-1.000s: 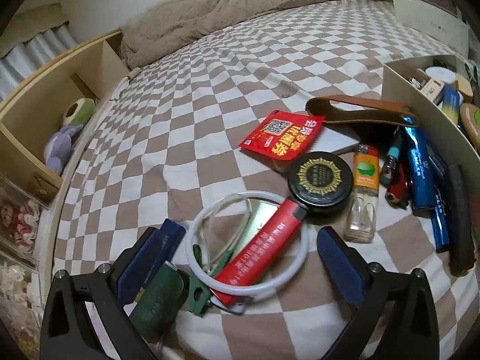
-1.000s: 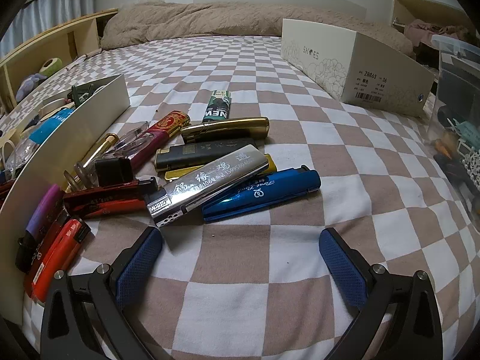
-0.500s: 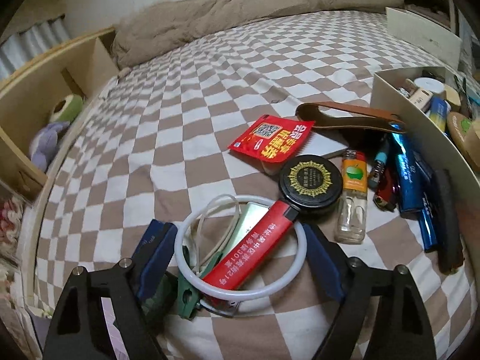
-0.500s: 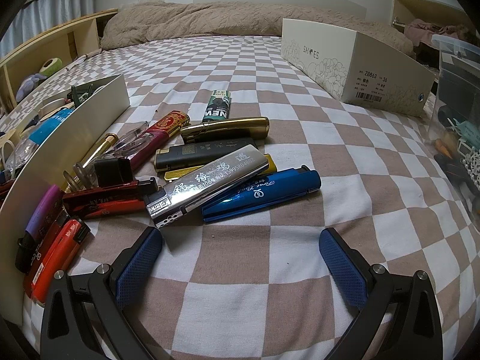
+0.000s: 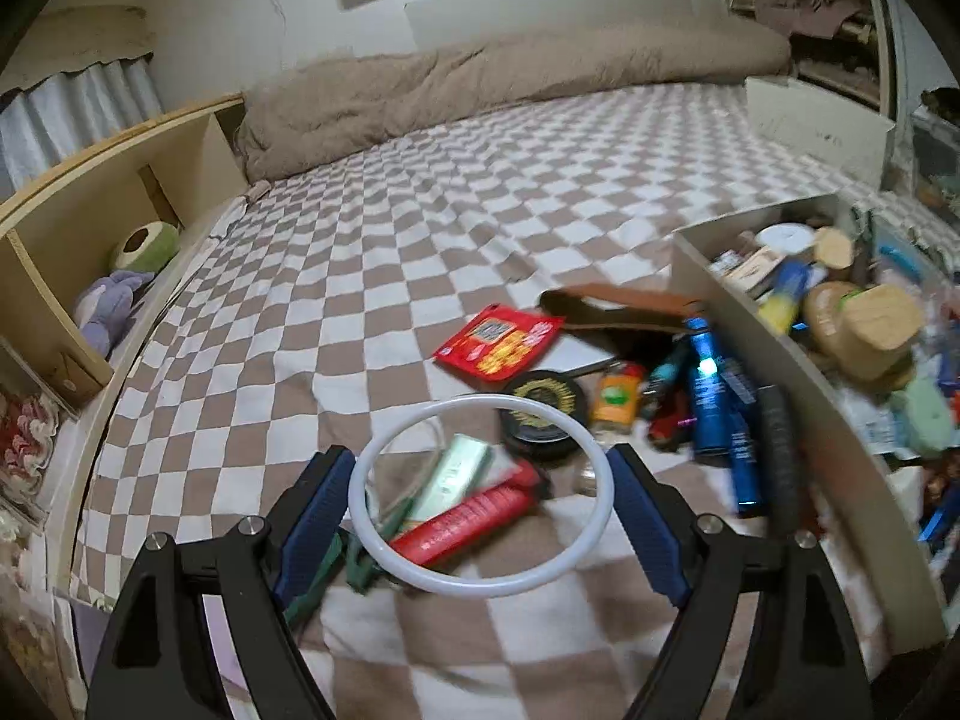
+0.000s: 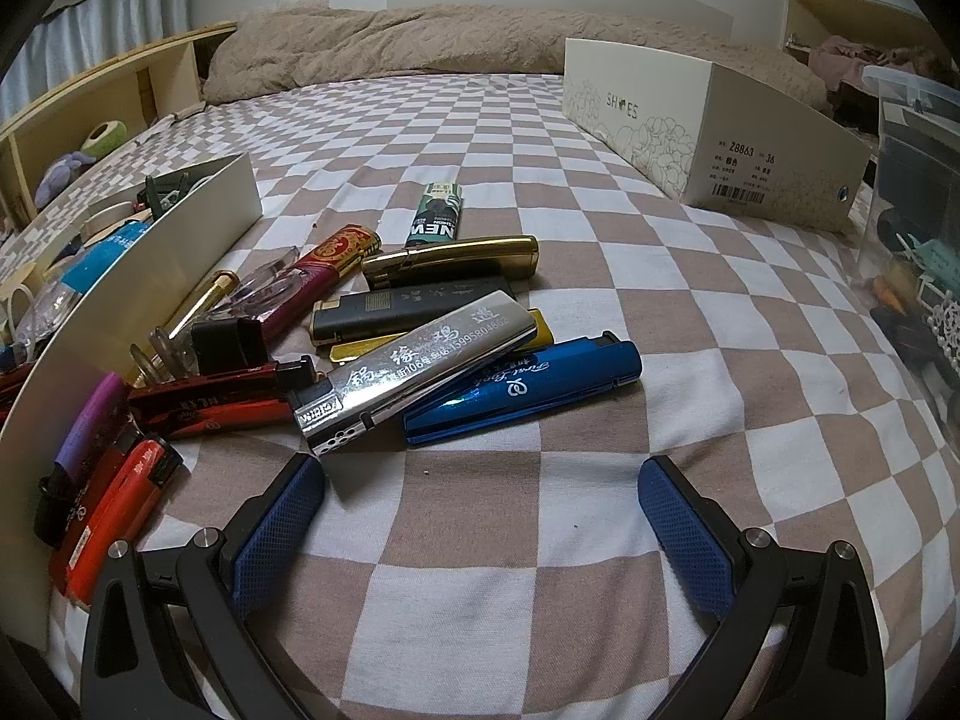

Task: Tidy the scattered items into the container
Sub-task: 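Lower left tool onto the white ring light and close on it, then close right tool on blue lighter while left tool lifts the white ring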

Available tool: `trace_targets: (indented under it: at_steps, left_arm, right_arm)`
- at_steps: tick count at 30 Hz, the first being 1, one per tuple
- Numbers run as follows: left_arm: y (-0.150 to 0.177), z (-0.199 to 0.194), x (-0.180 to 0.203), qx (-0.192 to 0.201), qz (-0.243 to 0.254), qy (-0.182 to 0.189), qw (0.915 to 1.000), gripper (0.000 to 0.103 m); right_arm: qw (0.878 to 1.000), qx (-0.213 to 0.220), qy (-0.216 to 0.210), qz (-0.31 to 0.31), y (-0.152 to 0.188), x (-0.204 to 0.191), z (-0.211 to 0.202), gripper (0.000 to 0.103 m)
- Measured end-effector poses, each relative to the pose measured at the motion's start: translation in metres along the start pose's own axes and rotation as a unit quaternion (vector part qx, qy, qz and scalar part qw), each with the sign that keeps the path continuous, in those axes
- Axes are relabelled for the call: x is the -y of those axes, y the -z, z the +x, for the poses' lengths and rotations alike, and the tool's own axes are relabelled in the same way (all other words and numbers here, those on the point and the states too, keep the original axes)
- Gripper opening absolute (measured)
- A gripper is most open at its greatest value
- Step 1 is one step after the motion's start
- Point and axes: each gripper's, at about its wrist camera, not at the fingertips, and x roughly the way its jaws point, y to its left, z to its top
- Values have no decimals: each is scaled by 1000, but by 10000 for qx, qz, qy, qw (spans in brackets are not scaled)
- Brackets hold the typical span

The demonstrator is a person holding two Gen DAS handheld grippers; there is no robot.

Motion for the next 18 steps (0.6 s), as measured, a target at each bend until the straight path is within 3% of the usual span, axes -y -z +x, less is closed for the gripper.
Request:
trace_targets:
  at_steps: [9,18]
  left_arm:
    - [5,-34,38,181,-209,265,9993,85]
    - [-3,-74,66,460,-365,625,9963,85]
  right_arm:
    - [9992,-54,-344,208,-3,12,2,103]
    - [9971,-545,-528,-9,-18,13,5,103]
